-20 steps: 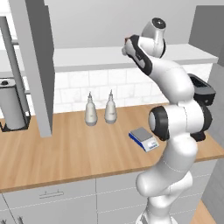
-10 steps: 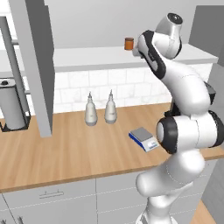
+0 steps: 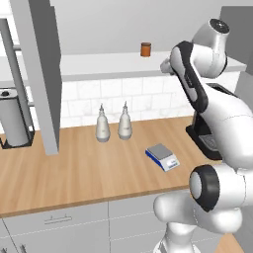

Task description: Pick the bar and place it on the digital scale for weighing, and close the cabinet.

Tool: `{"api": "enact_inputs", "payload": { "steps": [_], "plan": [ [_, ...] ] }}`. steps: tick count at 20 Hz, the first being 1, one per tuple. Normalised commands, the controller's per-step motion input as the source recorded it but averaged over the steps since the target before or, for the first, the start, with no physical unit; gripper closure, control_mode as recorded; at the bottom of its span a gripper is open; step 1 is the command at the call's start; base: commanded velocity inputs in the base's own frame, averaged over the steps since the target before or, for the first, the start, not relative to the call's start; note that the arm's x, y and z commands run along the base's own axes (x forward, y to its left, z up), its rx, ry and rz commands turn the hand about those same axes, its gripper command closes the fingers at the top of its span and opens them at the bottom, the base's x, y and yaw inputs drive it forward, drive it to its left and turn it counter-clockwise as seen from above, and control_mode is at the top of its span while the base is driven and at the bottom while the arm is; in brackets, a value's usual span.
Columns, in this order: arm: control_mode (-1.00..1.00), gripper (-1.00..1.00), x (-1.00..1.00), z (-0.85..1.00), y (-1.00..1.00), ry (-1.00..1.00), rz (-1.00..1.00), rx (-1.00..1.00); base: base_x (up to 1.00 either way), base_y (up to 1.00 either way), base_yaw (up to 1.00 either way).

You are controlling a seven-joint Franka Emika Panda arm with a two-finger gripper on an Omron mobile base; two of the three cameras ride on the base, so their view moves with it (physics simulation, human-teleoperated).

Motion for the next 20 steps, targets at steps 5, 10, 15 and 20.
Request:
{"api": "enact_inputs", "payload": {
  "steps": [5, 10, 15, 20],
  "plan": [
    [-1.00, 1.00, -1.00, -0.12, 0.00, 0.00, 0.00, 0.04, 0.00, 0.00, 0.00],
    [-1.00, 1.00, -0.91, -0.36, 0.00, 0.03, 0.11, 0.03, 0.00, 0.00, 0.00],
    [-1.00, 1.00, -0.45, -0.44, 0.00, 0.03, 0.29, 0.00, 0.00, 0.00, 0.00],
    [-1.00, 1.00, -0.02, -0.49, 0.00, 0.00, 0.32, -0.01, 0.00, 0.00, 0.00]
  ]
}}
